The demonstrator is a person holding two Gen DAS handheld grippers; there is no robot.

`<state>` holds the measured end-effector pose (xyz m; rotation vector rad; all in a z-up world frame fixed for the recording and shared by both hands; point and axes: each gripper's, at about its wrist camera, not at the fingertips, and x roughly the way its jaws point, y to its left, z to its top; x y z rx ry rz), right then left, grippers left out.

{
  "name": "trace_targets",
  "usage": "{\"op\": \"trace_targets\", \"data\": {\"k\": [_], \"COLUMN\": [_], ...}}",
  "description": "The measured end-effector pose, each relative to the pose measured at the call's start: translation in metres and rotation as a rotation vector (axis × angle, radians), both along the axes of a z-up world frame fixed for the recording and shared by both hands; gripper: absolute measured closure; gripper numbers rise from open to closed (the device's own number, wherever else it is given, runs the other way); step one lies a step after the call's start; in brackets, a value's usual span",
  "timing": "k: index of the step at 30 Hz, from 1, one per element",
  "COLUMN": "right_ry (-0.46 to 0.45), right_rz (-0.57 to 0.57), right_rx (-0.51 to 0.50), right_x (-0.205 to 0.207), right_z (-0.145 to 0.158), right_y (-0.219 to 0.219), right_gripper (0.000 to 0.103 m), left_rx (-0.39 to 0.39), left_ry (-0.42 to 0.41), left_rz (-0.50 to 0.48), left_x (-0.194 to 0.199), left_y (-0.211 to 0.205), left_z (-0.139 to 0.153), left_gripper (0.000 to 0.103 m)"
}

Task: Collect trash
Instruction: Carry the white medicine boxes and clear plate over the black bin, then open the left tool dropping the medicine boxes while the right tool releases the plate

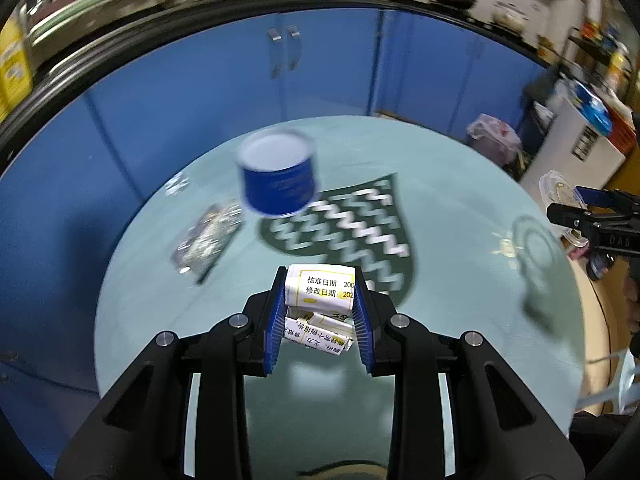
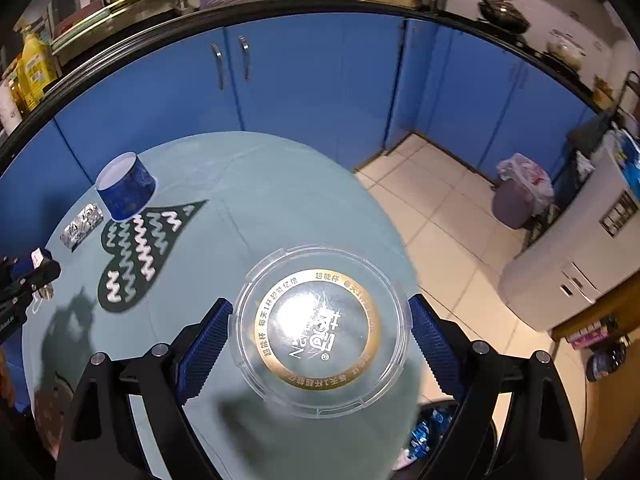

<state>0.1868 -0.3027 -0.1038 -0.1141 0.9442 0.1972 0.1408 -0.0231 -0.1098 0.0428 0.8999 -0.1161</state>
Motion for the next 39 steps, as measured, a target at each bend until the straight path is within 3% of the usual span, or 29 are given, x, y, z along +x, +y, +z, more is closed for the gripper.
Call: {"op": "trace_targets", "data": {"k": [12,23,30,39], "right_ry": [-0.012,0.036,0.065,0.079], "right_rz": [-0.163,-0.328,-0.363,-0.392], "right_rx": [0.022,0.078,0.139,0.142], "right_x": [-0.063,-0.108,-0.121,-0.131], "right_z": [0.003,-0.019,-0.034,-0.048], "right_y": [-0.096,-0.176,-0.202,-0.222], "right_gripper": [0.017,0.017,0.016,0.016], "left_rx": [0.031,0.042,0.059,0.073], "left_ry": [-0.033,-0.037,-0.044,-0.036], "left_rz": [-0.242,-0.502,-0.614,-0.707], "left_x": [-0.005,-0.017,-0.027,-0.037], "left_y": [-0.115,-0.238,-0.297,-0.347], "left_z": [0.020,0.022,0.025,0.022], "left_gripper": [0.072,0.072,0.071,0.071]}}
